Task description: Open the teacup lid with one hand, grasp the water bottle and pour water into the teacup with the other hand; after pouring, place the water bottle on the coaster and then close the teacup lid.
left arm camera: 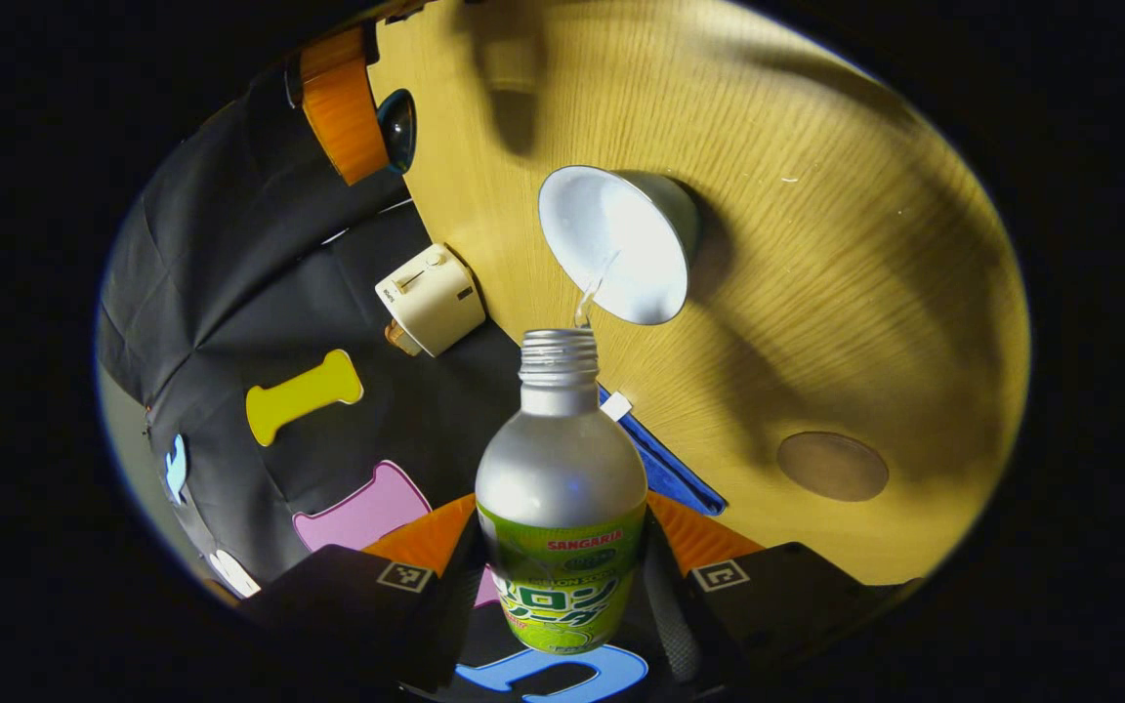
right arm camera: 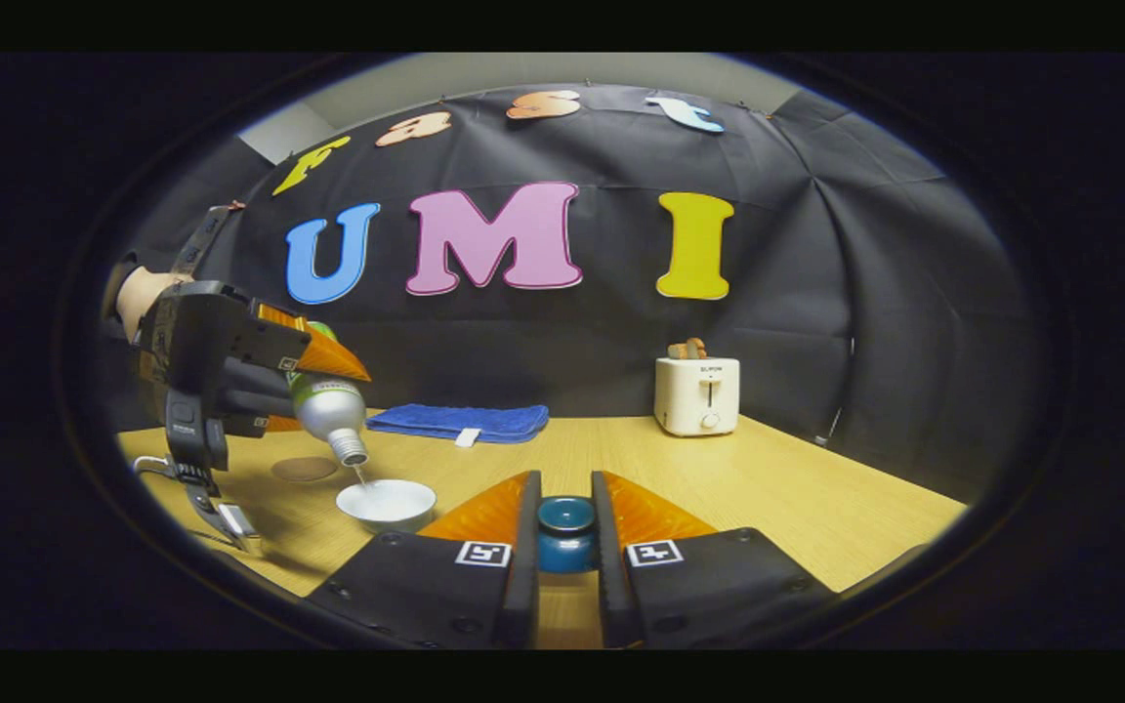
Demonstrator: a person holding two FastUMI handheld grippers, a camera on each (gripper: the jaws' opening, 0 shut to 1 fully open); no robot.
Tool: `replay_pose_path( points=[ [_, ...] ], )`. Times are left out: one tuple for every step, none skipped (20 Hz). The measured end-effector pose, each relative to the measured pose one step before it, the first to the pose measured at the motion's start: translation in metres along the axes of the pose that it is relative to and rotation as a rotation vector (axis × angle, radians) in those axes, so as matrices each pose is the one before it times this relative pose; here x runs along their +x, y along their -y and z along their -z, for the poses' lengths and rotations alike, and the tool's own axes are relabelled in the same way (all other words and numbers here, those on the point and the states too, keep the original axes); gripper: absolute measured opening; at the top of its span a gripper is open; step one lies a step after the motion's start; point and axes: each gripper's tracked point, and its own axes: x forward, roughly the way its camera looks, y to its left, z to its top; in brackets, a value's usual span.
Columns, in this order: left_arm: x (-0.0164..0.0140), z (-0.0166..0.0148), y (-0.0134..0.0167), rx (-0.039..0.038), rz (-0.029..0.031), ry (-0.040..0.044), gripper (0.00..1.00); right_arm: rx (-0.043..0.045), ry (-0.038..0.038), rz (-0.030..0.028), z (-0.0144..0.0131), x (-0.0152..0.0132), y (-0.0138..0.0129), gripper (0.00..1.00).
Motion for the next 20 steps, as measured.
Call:
replay_pose_path(
  points=[
    [-0.00035,0.00076,-0.00052,0.00583,0.00044,-0.00181,0.81,-0.00004,0.00025,-0.00004,0.00008,-0.00033,0.00016,0.29],
    [-0.00039,-0.00028,-0.00055,0.00477,-0.00159,-0.00199,0.81,0.00011,-0.00010,-0.00001,-0.00010,-0.00013,-0.00028,0.24],
    [0.00053,-0.00001,-0.00066,0.00045,-0.00038,0.00059,0.82,-0.00010,0.00020,-0.00017,0.00018,0.00001,0.00021,0.33],
    [-0.00024,-0.00014,0.00041,-0.00148,-0.00159,0.00055,0.81,0.00007,-0.00015,-0.00016,0.00011,-0.00003,-0.00003,0.33],
    [-0.00030,0.00007,-0.00163,0.00103,-0.00551,0.00070,0.81,0.00043,0.00009,-0.00241,-0.00031,0.00028,-0.00074,0.33],
    [0.00033,-0.00014,-0.00063,0.00333,-0.00316,-0.00018,0.81,0.00009,-0.00004,-0.00225,-0.00011,-0.00017,-0.00059,0.33],
    [0.00051,-0.00011,-0.00068,0.00296,-0.00428,0.00169,0.81,-0.00015,0.00047,-0.00044,0.00055,0.00006,0.00006,0.34],
    [0.00021,-0.00117,-0.00117,0.00238,-0.00607,0.00329,0.81,0.00010,-0.00065,-0.00005,-0.00021,0.00010,0.00022,0.33],
    [-0.00028,-0.00110,-0.00171,0.00229,-0.00486,0.00247,0.81,-0.00032,0.00040,-0.00014,0.00020,0.00006,-0.00010,0.33],
    [0.00068,-0.00061,-0.00089,0.00338,-0.00079,0.00125,0.81,0.00003,0.00000,-0.00001,-0.00023,-0.00026,0.00016,0.34],
    [0.00016,0.00010,-0.00155,0.00329,-0.00073,0.00029,0.81,-0.00006,-0.00006,-0.00018,0.00006,0.00028,-0.00010,0.33],
    [-0.00010,-0.00032,0.00153,0.00128,0.00124,-0.00112,0.81,-0.00008,0.00000,-0.00001,-0.00018,-0.00041,-0.00001,0.29],
    [-0.00012,0.00049,0.00049,-0.00027,0.00121,0.00006,0.81,-0.00011,0.00020,0.00001,0.00045,-0.00003,0.00023,0.29],
    [0.00041,-0.00039,0.00115,-0.00260,0.00140,0.00050,0.81,-0.00004,-0.00003,-0.00013,-0.00030,0.00011,-0.00014,0.29],
    [0.00002,0.00078,-0.00082,-0.00211,-0.00216,0.00091,0.81,0.00021,0.00001,-0.00134,0.00003,0.00006,-0.00047,0.28],
    [-0.00055,-0.00051,0.00043,-0.00191,-0.00236,0.00084,0.81,-0.00008,0.00017,-0.00175,0.00031,-0.00011,-0.00056,0.28],
    [0.00024,-0.00003,0.00061,-0.00117,0.00087,-0.00013,0.81,-0.00014,-0.00031,-0.00018,-0.00027,0.00024,0.00047,0.28],
    [0.00055,-0.00020,0.00003,0.00067,-0.00244,0.00043,0.81,-0.00070,0.00022,0.00201,0.00004,-0.00019,0.00053,0.28],
    [-0.00074,0.00069,-0.00151,0.00027,-0.00040,0.00072,0.81,0.00056,-0.00016,0.00046,-0.00015,-0.00046,0.00015,0.24],
    [0.00034,-0.00152,0.00061,-0.00173,0.00045,0.00335,0.81,-0.00037,0.00014,0.00017,-0.00005,-0.00017,-0.00024,0.24]
  ],
)
